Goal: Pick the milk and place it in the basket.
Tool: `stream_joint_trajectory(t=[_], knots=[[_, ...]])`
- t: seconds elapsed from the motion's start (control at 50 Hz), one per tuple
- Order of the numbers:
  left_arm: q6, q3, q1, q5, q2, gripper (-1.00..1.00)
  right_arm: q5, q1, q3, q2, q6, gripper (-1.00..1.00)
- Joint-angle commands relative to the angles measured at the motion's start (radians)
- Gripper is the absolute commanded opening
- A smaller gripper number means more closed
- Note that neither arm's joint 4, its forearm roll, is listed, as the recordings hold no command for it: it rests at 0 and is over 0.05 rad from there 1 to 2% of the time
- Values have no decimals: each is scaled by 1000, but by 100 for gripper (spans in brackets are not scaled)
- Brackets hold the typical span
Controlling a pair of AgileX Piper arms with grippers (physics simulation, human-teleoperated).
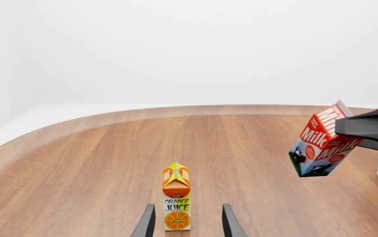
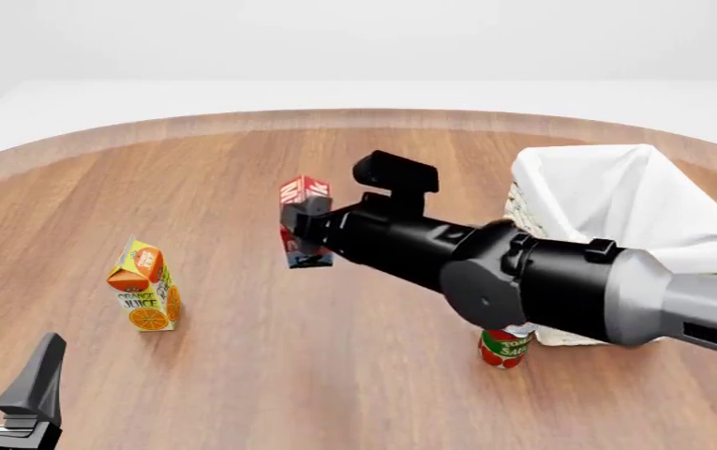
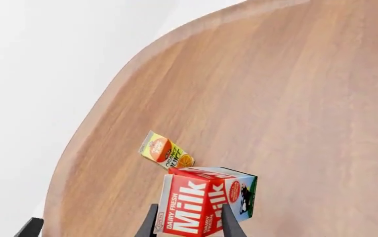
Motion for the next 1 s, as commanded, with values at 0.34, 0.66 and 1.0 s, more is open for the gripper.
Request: stream_joint_trajectory(t=[0.34, 0.66, 1.0], knots=[[0, 0, 0, 0, 0, 100, 81, -84, 103, -349, -104, -100], [0, 0, 0, 0, 0, 100, 237, -175, 97, -557, -202, -100], [0, 0, 0, 0, 0, 100, 347, -286, 65, -680, -273, -100]])
